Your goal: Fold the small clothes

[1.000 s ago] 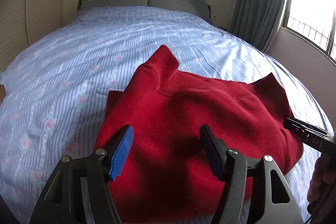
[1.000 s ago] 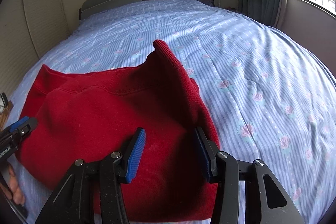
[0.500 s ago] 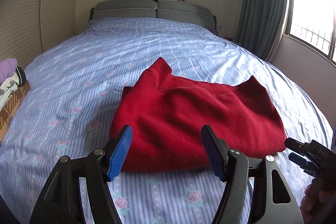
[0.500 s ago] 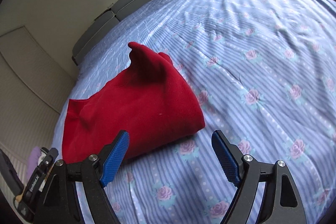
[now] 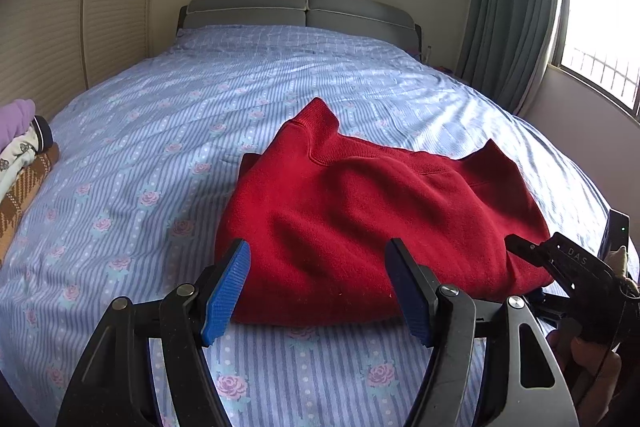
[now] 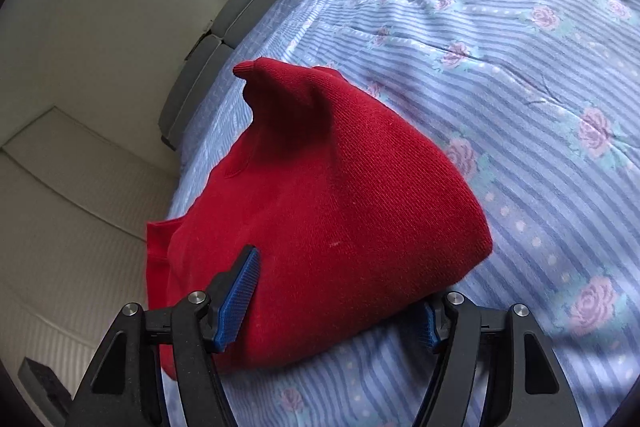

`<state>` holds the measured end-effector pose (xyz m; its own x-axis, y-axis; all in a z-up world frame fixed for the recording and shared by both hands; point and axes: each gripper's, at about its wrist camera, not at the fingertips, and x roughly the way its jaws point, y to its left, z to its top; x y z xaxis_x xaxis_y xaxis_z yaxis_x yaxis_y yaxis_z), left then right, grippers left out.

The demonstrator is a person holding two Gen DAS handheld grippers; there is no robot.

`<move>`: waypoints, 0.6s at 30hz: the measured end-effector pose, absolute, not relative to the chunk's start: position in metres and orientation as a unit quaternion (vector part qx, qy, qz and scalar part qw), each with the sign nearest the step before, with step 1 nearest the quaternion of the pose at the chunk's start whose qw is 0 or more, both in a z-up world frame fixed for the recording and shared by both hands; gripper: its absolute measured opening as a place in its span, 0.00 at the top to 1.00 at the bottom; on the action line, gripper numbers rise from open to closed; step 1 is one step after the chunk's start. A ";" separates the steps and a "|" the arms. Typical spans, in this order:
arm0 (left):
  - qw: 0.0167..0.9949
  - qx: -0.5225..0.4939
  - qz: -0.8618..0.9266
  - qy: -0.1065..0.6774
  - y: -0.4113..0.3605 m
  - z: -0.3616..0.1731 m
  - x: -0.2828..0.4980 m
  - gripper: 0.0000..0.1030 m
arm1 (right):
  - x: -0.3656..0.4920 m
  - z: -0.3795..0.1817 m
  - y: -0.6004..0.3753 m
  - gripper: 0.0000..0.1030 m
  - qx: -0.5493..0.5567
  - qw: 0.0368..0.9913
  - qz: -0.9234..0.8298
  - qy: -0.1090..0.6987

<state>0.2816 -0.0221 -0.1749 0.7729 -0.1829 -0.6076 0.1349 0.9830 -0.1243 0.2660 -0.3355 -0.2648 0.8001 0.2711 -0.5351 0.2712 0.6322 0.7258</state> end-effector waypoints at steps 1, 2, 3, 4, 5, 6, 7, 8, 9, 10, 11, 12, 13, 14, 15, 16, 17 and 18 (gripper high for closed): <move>0.940 -0.040 -0.083 0.328 -0.022 -0.176 0.283 0.33 | 0.270 -0.265 -0.335 0.32 0.429 0.848 0.000 0.312; 0.939 -0.044 -0.082 0.331 -0.022 -0.177 0.284 0.33 | 0.276 -0.265 -0.336 0.32 0.430 0.848 -0.001 0.309; 0.938 -0.046 -0.081 0.334 -0.021 -0.178 0.286 0.33 | 0.281 -0.264 -0.335 0.32 0.431 0.849 0.000 0.307; 0.937 -0.048 -0.079 0.337 -0.021 -0.179 0.287 0.33 | 0.284 -0.263 -0.336 0.32 0.433 0.848 0.000 0.305; 0.937 -0.049 -0.078 0.338 -0.020 -0.180 0.287 0.33 | 0.287 -0.262 -0.336 0.34 0.437 0.846 0.000 0.305; 0.937 -0.049 -0.076 0.339 -0.019 -0.180 0.288 0.33 | 0.290 -0.259 -0.340 0.45 0.440 0.845 0.000 0.304; 0.936 -0.050 -0.075 0.339 -0.018 -0.180 0.288 0.33 | 0.290 -0.258 -0.340 0.51 0.441 0.845 0.000 0.302; 0.936 -0.052 -0.074 0.340 -0.016 -0.180 0.288 0.33 | 0.289 -0.254 -0.340 0.58 0.438 0.847 -0.002 0.301; 0.936 -0.053 -0.073 0.340 -0.015 -0.179 0.288 0.33 | 0.287 -0.250 -0.340 0.63 0.431 0.851 -0.002 0.298; 0.936 -0.052 -0.070 0.340 -0.013 -0.178 0.288 0.33 | 0.285 -0.245 -0.339 0.65 0.421 0.858 -0.003 0.296; 0.937 -0.052 -0.068 0.340 -0.011 -0.176 0.288 0.33 | 0.284 -0.239 -0.336 0.67 0.404 0.866 -0.006 0.294; 0.937 -0.052 -0.065 0.340 -0.008 -0.175 0.287 0.33 | 0.283 -0.231 -0.331 0.68 0.382 0.876 -0.012 0.294; 0.937 -0.053 -0.061 0.341 -0.004 -0.173 0.286 0.33 | 0.284 -0.223 -0.325 0.69 0.356 0.887 -0.019 0.293; 0.937 -0.054 -0.056 0.341 0.000 -0.171 0.285 0.33 | 0.284 -0.213 -0.318 0.70 0.330 0.898 -0.024 0.289; 0.937 -0.054 -0.051 0.341 0.005 -0.168 0.284 0.33 | 0.285 -0.203 -0.310 0.70 0.301 0.910 -0.031 0.284; 0.937 -0.055 -0.046 0.341 0.011 -0.165 0.282 0.33 | 0.285 -0.193 -0.301 0.70 0.272 0.920 -0.038 0.279; 0.938 -0.056 -0.040 0.340 0.018 -0.162 0.281 0.33 | 0.283 -0.183 -0.293 0.71 0.245 0.929 -0.044 0.273; 0.938 -0.058 -0.034 0.340 0.025 -0.159 0.280 0.33 | 0.283 -0.173 -0.284 0.71 0.219 0.937 -0.049 0.267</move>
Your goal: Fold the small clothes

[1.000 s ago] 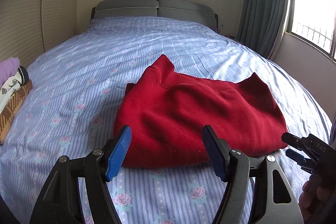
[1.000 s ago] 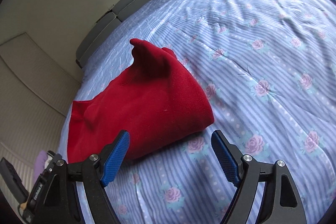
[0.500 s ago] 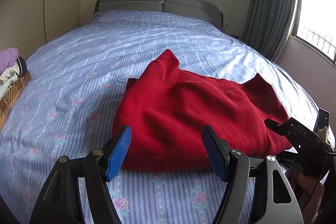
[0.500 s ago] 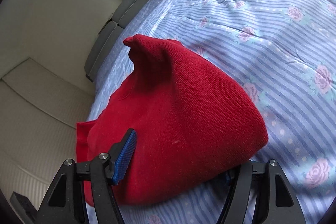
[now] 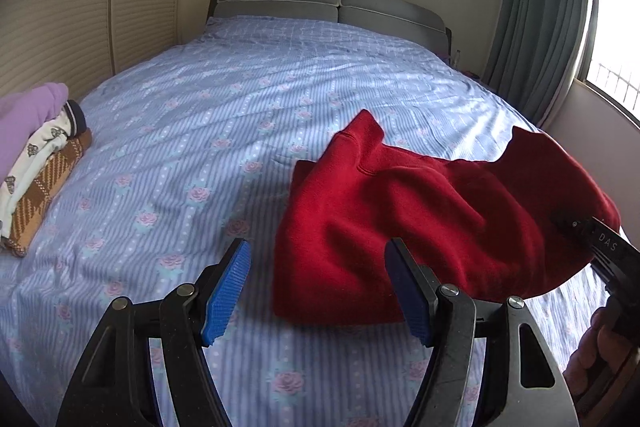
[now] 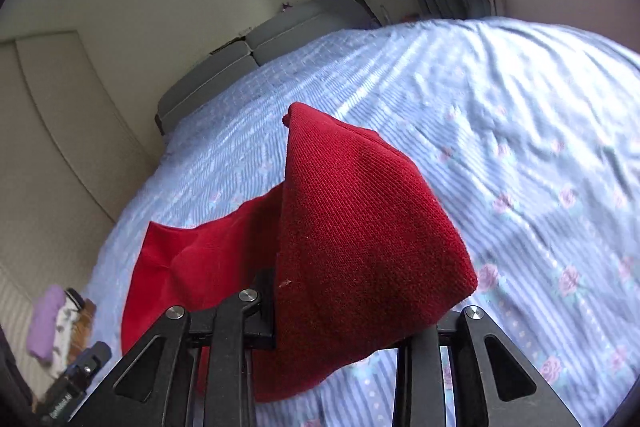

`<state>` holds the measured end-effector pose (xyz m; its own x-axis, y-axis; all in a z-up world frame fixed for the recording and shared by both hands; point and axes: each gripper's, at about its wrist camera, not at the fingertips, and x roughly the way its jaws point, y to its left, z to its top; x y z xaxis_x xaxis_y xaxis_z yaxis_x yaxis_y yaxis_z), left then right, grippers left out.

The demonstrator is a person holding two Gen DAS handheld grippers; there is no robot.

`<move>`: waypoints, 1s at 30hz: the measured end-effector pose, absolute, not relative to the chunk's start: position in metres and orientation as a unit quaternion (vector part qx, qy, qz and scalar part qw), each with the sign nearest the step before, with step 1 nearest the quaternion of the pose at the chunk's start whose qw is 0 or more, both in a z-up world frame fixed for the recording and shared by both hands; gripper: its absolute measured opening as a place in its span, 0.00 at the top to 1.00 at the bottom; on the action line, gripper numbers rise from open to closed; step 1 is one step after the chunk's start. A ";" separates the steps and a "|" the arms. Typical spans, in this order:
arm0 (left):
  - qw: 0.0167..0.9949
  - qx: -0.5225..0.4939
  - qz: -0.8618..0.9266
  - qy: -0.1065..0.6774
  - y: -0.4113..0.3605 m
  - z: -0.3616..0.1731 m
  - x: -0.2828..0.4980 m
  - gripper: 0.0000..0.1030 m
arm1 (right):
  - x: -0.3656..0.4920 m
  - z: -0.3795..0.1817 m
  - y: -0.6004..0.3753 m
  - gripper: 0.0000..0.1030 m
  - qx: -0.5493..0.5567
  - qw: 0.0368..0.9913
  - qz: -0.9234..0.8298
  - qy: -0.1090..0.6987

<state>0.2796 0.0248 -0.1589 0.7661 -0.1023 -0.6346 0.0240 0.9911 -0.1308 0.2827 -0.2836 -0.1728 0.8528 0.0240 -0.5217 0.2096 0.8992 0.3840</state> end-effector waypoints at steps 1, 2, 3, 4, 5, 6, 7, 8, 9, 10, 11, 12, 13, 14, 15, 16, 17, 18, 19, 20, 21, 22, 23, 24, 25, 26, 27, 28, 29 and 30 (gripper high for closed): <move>0.938 -0.061 -0.028 0.340 0.033 -0.155 0.278 0.33 | 0.284 -0.164 -0.273 0.71 0.195 0.944 -0.055 0.262; 0.938 -0.064 -0.023 0.339 0.041 -0.152 0.276 0.33 | 0.287 -0.155 -0.263 0.71 0.171 0.949 -0.061 0.259; 0.939 -0.068 -0.018 0.337 0.049 -0.148 0.275 0.33 | 0.289 -0.148 -0.253 0.71 0.150 0.953 -0.065 0.254; 0.940 -0.071 -0.012 0.334 0.057 -0.145 0.272 0.33 | 0.292 -0.141 -0.242 0.71 0.131 0.957 -0.069 0.250; 0.941 -0.074 -0.004 0.332 0.066 -0.141 0.270 0.33 | 0.295 -0.135 -0.231 0.71 0.112 0.960 -0.072 0.247; 0.941 -0.076 0.001 0.329 0.074 -0.138 0.268 0.33 | 0.294 -0.129 -0.223 0.71 0.096 0.963 -0.072 0.242; 0.942 -0.080 0.006 0.326 0.083 -0.136 0.266 0.33 | 0.297 -0.123 -0.211 0.71 0.079 0.965 -0.072 0.238; 0.942 -0.082 0.010 0.324 0.091 -0.133 0.264 0.33 | 0.300 -0.119 -0.199 0.71 0.060 0.968 -0.072 0.233; 0.943 -0.082 0.015 0.323 0.099 -0.132 0.262 0.33 | 0.299 -0.114 -0.185 0.71 0.039 0.970 -0.071 0.227; 0.943 -0.083 0.020 0.322 0.108 -0.130 0.261 0.33 | 0.299 -0.108 -0.171 0.71 0.016 0.972 -0.070 0.222; 0.943 -0.084 0.024 0.320 0.116 -0.128 0.260 0.33 | 0.298 -0.105 -0.154 0.71 -0.012 0.974 -0.069 0.217; 0.943 -0.087 0.028 0.319 0.123 -0.128 0.259 0.33 | 0.299 -0.104 -0.137 0.71 -0.044 0.974 -0.067 0.214; 0.943 -0.090 0.032 0.319 0.131 -0.127 0.257 0.33 | 0.299 -0.106 -0.120 0.71 -0.076 0.973 -0.063 0.211; 0.943 -0.092 0.035 0.318 0.138 -0.127 0.256 0.33 | 0.302 -0.110 -0.103 0.71 -0.112 0.970 -0.060 0.209; 0.942 -0.094 0.039 0.319 0.146 -0.128 0.256 0.33 | 0.304 -0.117 -0.086 0.71 -0.152 0.964 -0.058 0.210; 0.941 -0.095 0.042 0.321 0.152 -0.129 0.256 0.33 | 0.303 -0.126 -0.068 0.71 -0.191 0.957 -0.054 0.212; 0.940 -0.096 0.045 0.324 0.158 -0.131 0.256 0.32 | 0.305 -0.139 -0.053 0.71 -0.231 0.947 -0.050 0.216; 0.938 -0.098 0.044 0.330 0.163 -0.134 0.257 0.32 | 0.301 -0.152 -0.037 0.71 -0.268 0.937 -0.047 0.219; 0.935 -0.100 0.044 0.337 0.168 -0.137 0.257 0.32 | 0.302 -0.164 -0.024 0.71 -0.302 0.926 -0.044 0.223; 0.933 -0.101 0.045 0.341 0.172 -0.139 0.257 0.32 | 0.301 -0.177 -0.015 0.71 -0.331 0.916 -0.044 0.223; 0.933 -0.100 0.046 0.343 0.176 -0.141 0.256 0.32 | 0.298 -0.188 -0.008 0.71 -0.355 0.907 -0.046 0.220; 0.932 -0.097 0.047 0.345 0.178 -0.143 0.256 0.32 | 0.297 -0.196 -0.002 0.71 -0.374 0.900 -0.048 0.218; 0.931 -0.094 0.048 0.348 0.181 -0.146 0.256 0.32 | 0.295 -0.202 0.002 0.71 -0.387 0.895 -0.049 0.219; 0.931 -0.093 0.048 0.351 0.183 -0.148 0.256 0.32 | 0.292 -0.206 0.007 0.71 -0.398 0.889 -0.049 0.221; 0.930 -0.095 0.048 0.352 0.185 -0.150 0.256 0.32 | 0.290 -0.212 0.011 0.71 -0.410 0.883 -0.048 0.223; 0.930 -0.097 0.049 0.352 0.187 -0.151 0.257 0.32 | 0.288 -0.217 0.014 0.71 -0.424 0.876 -0.047 0.223; 0.929 -0.098 0.049 0.352 0.190 -0.152 0.256 0.32 | 0.284 -0.223 0.018 0.71 -0.435 0.871 -0.044 0.222; 0.929 -0.099 0.050 0.352 0.191 -0.152 0.257 0.32 | 0.282 -0.228 0.024 0.71 -0.446 0.866 -0.043 0.222; 0.929 -0.099 0.050 0.353 0.193 -0.153 0.257 0.32 | 0.280 -0.234 0.027 0.71 -0.458 0.860 -0.042 0.220; 0.929 -0.098 0.050 0.354 0.195 -0.154 0.258 0.32 | 0.277 -0.240 0.031 0.71 -0.467 0.856 -0.042 0.218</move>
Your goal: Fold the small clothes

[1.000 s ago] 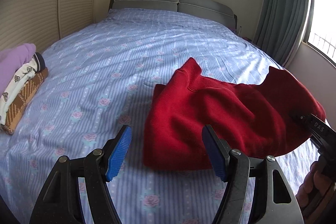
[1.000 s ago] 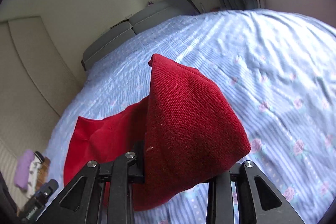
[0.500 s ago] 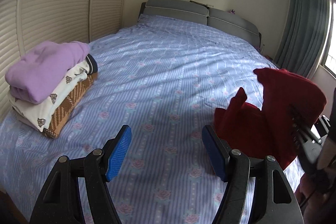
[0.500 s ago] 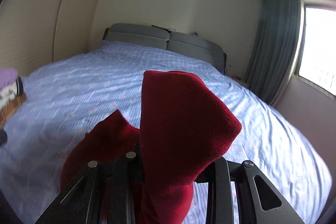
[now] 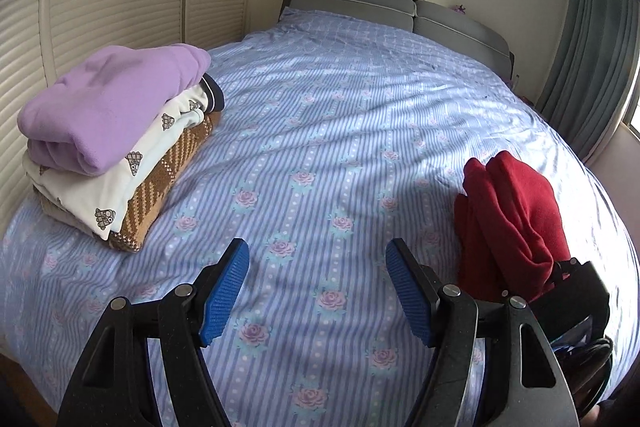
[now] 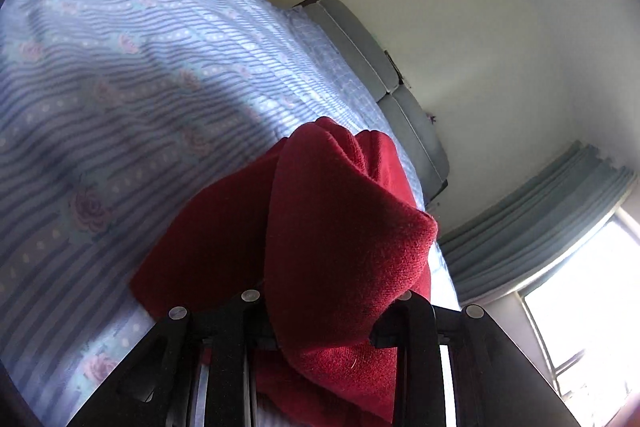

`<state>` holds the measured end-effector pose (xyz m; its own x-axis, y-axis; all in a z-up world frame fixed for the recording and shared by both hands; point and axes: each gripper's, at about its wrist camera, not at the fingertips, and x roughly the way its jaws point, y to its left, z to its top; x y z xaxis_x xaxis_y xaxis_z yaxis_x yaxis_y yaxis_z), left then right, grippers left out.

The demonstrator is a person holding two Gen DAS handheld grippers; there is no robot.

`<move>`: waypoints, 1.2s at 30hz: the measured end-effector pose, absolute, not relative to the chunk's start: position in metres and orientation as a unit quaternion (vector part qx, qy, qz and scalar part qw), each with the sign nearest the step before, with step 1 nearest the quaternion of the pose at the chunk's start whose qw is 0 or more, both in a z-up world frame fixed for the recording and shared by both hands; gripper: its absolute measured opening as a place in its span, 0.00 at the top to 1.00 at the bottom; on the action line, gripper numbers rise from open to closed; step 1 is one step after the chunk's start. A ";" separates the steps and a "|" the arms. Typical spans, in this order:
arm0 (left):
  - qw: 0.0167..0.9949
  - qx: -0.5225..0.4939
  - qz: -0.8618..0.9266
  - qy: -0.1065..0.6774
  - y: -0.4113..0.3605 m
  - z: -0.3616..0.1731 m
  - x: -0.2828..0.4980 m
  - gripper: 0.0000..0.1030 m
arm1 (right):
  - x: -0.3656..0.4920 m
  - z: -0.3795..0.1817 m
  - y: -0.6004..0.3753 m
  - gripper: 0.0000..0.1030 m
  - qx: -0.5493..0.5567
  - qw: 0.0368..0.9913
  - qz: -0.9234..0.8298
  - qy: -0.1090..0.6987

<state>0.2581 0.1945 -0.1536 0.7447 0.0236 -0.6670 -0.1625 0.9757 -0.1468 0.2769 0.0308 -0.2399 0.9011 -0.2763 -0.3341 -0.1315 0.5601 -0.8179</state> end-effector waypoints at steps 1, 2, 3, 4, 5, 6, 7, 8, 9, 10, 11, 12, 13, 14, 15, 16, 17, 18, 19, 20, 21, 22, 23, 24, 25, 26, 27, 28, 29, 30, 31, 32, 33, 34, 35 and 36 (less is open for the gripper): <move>0.928 -0.096 0.048 0.355 0.195 -0.154 0.259 0.32 | 0.276 -0.244 0.033 0.71 -0.475 0.852 -0.044 0.217; 0.928 -0.094 0.044 0.357 0.194 -0.153 0.260 0.32 | 0.275 -0.247 0.034 0.71 -0.481 0.848 -0.045 0.216; 0.928 -0.091 0.043 0.357 0.194 -0.151 0.260 0.32 | 0.276 -0.247 0.035 0.71 -0.484 0.847 -0.046 0.216; 0.929 -0.088 0.041 0.357 0.192 -0.148 0.261 0.32 | 0.276 -0.247 0.035 0.71 -0.485 0.846 -0.045 0.218; 0.930 -0.087 0.039 0.355 0.192 -0.145 0.261 0.32 | 0.276 -0.245 0.035 0.71 -0.485 0.845 -0.044 0.220; 0.931 -0.084 0.036 0.354 0.189 -0.141 0.262 0.32 | 0.275 -0.244 0.034 0.71 -0.487 0.844 -0.043 0.222; 0.932 -0.081 0.033 0.352 0.187 -0.136 0.262 0.32 | 0.275 -0.243 0.034 0.70 -0.488 0.843 -0.042 0.223; 0.933 -0.076 0.029 0.349 0.183 -0.131 0.263 0.32 | 0.274 -0.241 0.032 0.69 -0.487 0.843 -0.042 0.224; 0.935 -0.070 0.025 0.348 0.180 -0.127 0.263 0.32 | 0.274 -0.238 0.032 0.66 -0.486 0.844 -0.044 0.225; 0.936 -0.062 0.022 0.346 0.175 -0.122 0.264 0.32 | 0.279 -0.236 0.034 0.64 -0.484 0.845 -0.046 0.225; 0.937 -0.056 0.018 0.344 0.170 -0.118 0.263 0.32 | 0.279 -0.232 0.032 0.61 -0.480 0.846 -0.047 0.226; 0.938 -0.052 0.016 0.342 0.166 -0.114 0.264 0.32 | 0.278 -0.229 0.033 0.58 -0.475 0.849 -0.047 0.225; 0.939 -0.048 0.013 0.340 0.163 -0.111 0.264 0.31 | 0.277 -0.226 0.032 0.57 -0.469 0.853 -0.045 0.226; 0.940 -0.045 0.011 0.339 0.159 -0.108 0.264 0.31 | 0.276 -0.223 0.031 0.56 -0.463 0.856 -0.044 0.227; 0.940 -0.042 0.009 0.338 0.157 -0.105 0.264 0.31 | 0.274 -0.219 0.031 0.52 -0.459 0.858 -0.044 0.228; 0.940 -0.040 0.007 0.338 0.154 -0.102 0.264 0.31 | 0.272 -0.216 0.030 0.50 -0.457 0.859 -0.044 0.227; 0.941 -0.038 0.007 0.337 0.152 -0.099 0.265 0.31 | 0.269 -0.213 0.030 0.45 -0.456 0.860 -0.043 0.223; 0.941 -0.035 0.006 0.336 0.149 -0.096 0.265 0.31 | 0.265 -0.210 0.030 0.40 -0.456 0.862 -0.042 0.217; 0.942 -0.033 0.005 0.334 0.147 -0.093 0.264 0.31 | 0.261 -0.207 0.030 0.40 -0.455 0.864 -0.042 0.209; 0.942 -0.032 0.004 0.333 0.145 -0.090 0.264 0.31 | 0.256 -0.202 0.029 0.40 -0.452 0.867 -0.041 0.203; 0.943 -0.031 0.002 0.331 0.142 -0.087 0.263 0.31 | 0.256 -0.198 0.028 0.40 -0.448 0.871 -0.039 0.199; 0.944 -0.029 0.001 0.329 0.140 -0.083 0.262 0.31 | 0.252 -0.192 0.026 0.40 -0.441 0.875 -0.040 0.196; 0.945 -0.026 -0.001 0.326 0.138 -0.079 0.261 0.31 | 0.249 -0.187 0.024 0.40 -0.433 0.879 -0.040 0.194; 0.946 -0.023 -0.003 0.323 0.135 -0.075 0.260 0.31 | 0.246 -0.181 0.020 0.40 -0.423 0.884 -0.041 0.194; 0.948 -0.021 -0.007 0.319 0.132 -0.071 0.259 0.30 | 0.242 -0.174 0.016 0.40 -0.411 0.890 -0.040 0.193; 0.949 -0.018 -0.012 0.315 0.128 -0.067 0.259 0.28 | 0.237 -0.168 0.010 0.39 -0.398 0.896 -0.039 0.194; 0.950 -0.017 -0.020 0.312 0.123 -0.063 0.260 0.28 | 0.233 -0.162 0.003 0.39 -0.386 0.901 -0.040 0.195; 0.950 -0.015 -0.029 0.310 0.117 -0.060 0.261 0.28 | 0.229 -0.157 -0.004 0.39 -0.374 0.906 -0.040 0.195; 0.950 -0.012 -0.041 0.309 0.110 -0.058 0.263 0.28 | 0.225 -0.153 -0.012 0.39 -0.361 0.911 -0.041 0.196; 0.950 -0.007 -0.051 0.308 0.102 -0.056 0.265 0.28 | 0.219 -0.149 -0.021 0.39 -0.346 0.916 -0.039 0.198; 0.950 -0.001 -0.061 0.307 0.092 -0.055 0.268 0.28 | 0.218 -0.145 -0.030 0.39 -0.328 0.922 -0.038 0.202; 0.949 0.006 -0.070 0.306 0.083 -0.053 0.271 0.28 | 0.216 -0.141 -0.040 0.39 -0.311 0.927 -0.038 0.206; 0.949 0.013 -0.080 0.305 0.073 -0.052 0.273 0.28 | 0.215 -0.138 -0.050 0.39 -0.290 0.933 -0.036 0.211; 0.948 0.019 -0.091 0.303 0.063 -0.050 0.274 0.28 | 0.217 -0.135 -0.061 0.39 -0.268 0.938 -0.029 0.216; 0.948 0.022 -0.102 0.301 0.054 -0.048 0.276 0.28 | 0.212 -0.133 -0.072 0.39 -0.245 0.944 -0.019 0.220; 0.948 0.026 -0.112 0.298 0.045 -0.047 0.279 0.28 | 0.209 -0.131 -0.082 0.39 -0.224 0.949 -0.010 0.222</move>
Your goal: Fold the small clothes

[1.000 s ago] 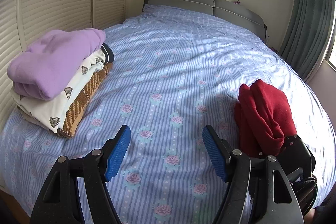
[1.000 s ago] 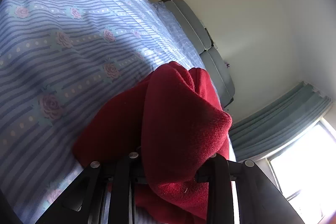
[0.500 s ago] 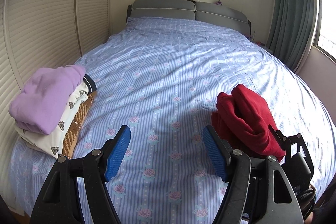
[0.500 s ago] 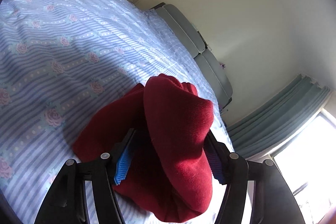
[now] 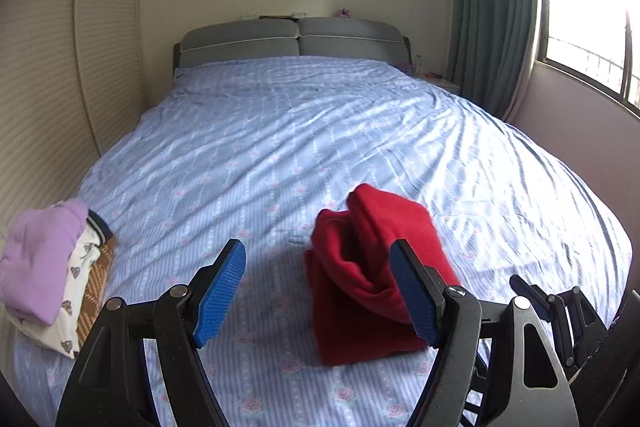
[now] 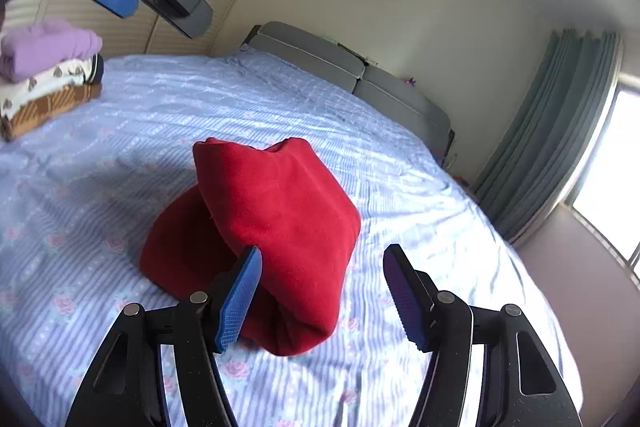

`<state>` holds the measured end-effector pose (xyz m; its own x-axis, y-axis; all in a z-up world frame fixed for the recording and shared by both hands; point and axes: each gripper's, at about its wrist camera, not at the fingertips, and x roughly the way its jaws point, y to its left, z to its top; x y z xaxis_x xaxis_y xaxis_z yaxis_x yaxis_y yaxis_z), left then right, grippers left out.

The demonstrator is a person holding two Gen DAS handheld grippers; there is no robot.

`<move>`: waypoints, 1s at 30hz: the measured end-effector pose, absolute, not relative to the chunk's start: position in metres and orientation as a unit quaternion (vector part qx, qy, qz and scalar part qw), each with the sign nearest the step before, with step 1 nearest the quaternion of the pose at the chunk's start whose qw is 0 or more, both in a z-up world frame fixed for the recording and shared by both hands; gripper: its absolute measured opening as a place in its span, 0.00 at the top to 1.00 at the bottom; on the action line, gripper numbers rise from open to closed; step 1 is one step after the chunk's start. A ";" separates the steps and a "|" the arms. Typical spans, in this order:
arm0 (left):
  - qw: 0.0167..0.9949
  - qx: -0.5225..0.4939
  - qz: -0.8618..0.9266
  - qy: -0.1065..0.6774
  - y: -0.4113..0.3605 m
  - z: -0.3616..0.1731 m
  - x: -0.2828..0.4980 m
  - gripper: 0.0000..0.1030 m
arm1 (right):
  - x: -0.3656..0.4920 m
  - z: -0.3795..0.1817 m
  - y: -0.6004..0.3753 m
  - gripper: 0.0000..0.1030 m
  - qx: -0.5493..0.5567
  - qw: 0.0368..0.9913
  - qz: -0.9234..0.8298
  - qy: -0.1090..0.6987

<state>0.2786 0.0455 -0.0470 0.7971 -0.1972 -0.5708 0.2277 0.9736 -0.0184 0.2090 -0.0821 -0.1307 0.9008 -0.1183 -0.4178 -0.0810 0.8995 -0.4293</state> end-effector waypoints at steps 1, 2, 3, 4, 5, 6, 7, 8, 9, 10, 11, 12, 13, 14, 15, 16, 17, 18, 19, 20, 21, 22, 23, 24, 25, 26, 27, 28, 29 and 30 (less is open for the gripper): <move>0.947 0.030 -0.122 0.295 0.037 -0.046 0.281 0.28 | 0.207 -0.129 -0.092 0.39 -0.205 0.953 -0.006 0.225; 0.946 0.035 -0.132 0.293 0.029 -0.047 0.284 0.28 | 0.204 -0.128 -0.103 0.39 -0.186 0.956 -0.007 0.228; 0.945 0.038 -0.143 0.290 0.021 -0.048 0.287 0.28 | 0.205 -0.128 -0.114 0.39 -0.167 0.958 -0.008 0.232; 0.944 0.040 -0.153 0.291 0.013 -0.051 0.292 0.29 | 0.205 -0.128 -0.125 0.39 -0.147 0.960 -0.009 0.238; 0.941 0.041 -0.164 0.293 0.005 -0.055 0.296 0.32 | 0.205 -0.128 -0.137 0.39 -0.129 0.961 -0.009 0.244; 0.937 0.042 -0.176 0.298 -0.002 -0.059 0.301 0.34 | 0.206 -0.129 -0.147 0.39 -0.112 0.962 -0.011 0.249; 0.934 0.044 -0.185 0.303 -0.009 -0.065 0.307 0.37 | 0.208 -0.129 -0.155 0.39 -0.099 0.962 -0.014 0.253; 0.931 0.049 -0.190 0.308 -0.016 -0.071 0.311 0.38 | 0.210 -0.130 -0.162 0.39 -0.090 0.963 -0.018 0.255; 0.928 0.056 -0.193 0.314 -0.022 -0.078 0.317 0.39 | 0.213 -0.132 -0.168 0.39 -0.082 0.962 -0.021 0.258; 0.925 0.064 -0.190 0.321 -0.027 -0.086 0.323 0.39 | 0.216 -0.134 -0.173 0.39 -0.075 0.962 -0.024 0.261; 0.922 0.069 -0.187 0.331 -0.029 -0.094 0.329 0.41 | 0.218 -0.135 -0.178 0.39 -0.069 0.962 -0.025 0.263; 0.919 0.070 -0.183 0.342 -0.029 -0.102 0.336 0.42 | 0.219 -0.137 -0.183 0.39 -0.063 0.962 -0.026 0.264; 0.916 0.068 -0.180 0.352 -0.028 -0.109 0.341 0.47 | 0.222 -0.139 -0.184 0.39 -0.060 0.962 -0.027 0.265; 0.914 0.065 -0.174 0.362 -0.025 -0.116 0.346 0.53 | 0.223 -0.141 -0.187 0.39 -0.059 0.962 -0.028 0.267; 0.912 0.061 -0.167 0.369 -0.022 -0.123 0.349 0.58 | 0.225 -0.144 -0.188 0.39 -0.058 0.961 -0.028 0.268; 0.910 0.055 -0.161 0.379 -0.018 -0.130 0.351 0.64 | 0.225 -0.146 -0.190 0.39 -0.056 0.961 -0.027 0.270; 0.905 0.044 -0.158 0.392 -0.013 -0.138 0.354 0.71 | 0.225 -0.148 -0.192 0.39 -0.052 0.960 -0.025 0.272; 0.901 0.035 -0.155 0.404 -0.008 -0.146 0.355 0.74 | 0.225 -0.150 -0.197 0.39 -0.046 0.960 -0.022 0.275; 0.898 0.026 -0.150 0.412 -0.003 -0.153 0.356 0.76 | 0.225 -0.152 -0.198 0.39 -0.041 0.959 -0.020 0.278; 0.898 0.016 -0.148 0.415 0.002 -0.159 0.354 0.77 | 0.226 -0.154 -0.199 0.39 -0.037 0.959 -0.018 0.282; 0.899 0.004 -0.146 0.414 0.007 -0.163 0.352 0.77 | 0.227 -0.157 -0.200 0.39 -0.033 0.958 -0.018 0.285; 0.899 -0.008 -0.144 0.414 0.012 -0.165 0.351 0.78 | 0.228 -0.159 -0.201 0.39 -0.029 0.957 -0.017 0.288; 0.900 -0.021 -0.141 0.413 0.018 -0.165 0.349 0.79 | 0.229 -0.161 -0.201 0.39 -0.025 0.956 -0.015 0.291; 0.902 -0.031 -0.138 0.409 0.022 -0.162 0.346 0.79 | 0.230 -0.163 -0.202 0.39 -0.020 0.955 -0.012 0.294; 0.905 -0.036 -0.136 0.402 0.025 -0.159 0.343 0.79 | 0.230 -0.163 -0.204 0.39 -0.015 0.955 -0.009 0.296; 0.908 -0.035 -0.133 0.395 0.027 -0.156 0.340 0.79 | 0.230 -0.162 -0.206 0.39 -0.007 0.955 -0.003 0.295; 0.910 -0.034 -0.131 0.391 0.029 -0.155 0.338 0.79 | 0.232 -0.161 -0.208 0.39 0.002 0.956 0.004 0.294; 0.911 -0.035 -0.131 0.390 0.032 -0.157 0.337 0.79 | 0.234 -0.160 -0.208 0.39 0.014 0.956 0.015 0.293; 0.910 -0.041 -0.130 0.391 0.035 -0.161 0.337 0.79 | 0.238 -0.158 -0.210 0.39 0.028 0.955 0.027 0.293; 0.908 -0.049 -0.128 0.395 0.039 -0.167 0.338 0.79 | 0.242 -0.156 -0.211 0.39 0.041 0.954 0.038 0.294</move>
<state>0.3385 0.0389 -0.1665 0.6551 -0.2722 -0.7048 0.1946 0.9622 -0.1908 0.2422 -0.2111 -0.1558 0.8243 0.0968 -0.5578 -0.0491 0.9938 0.0999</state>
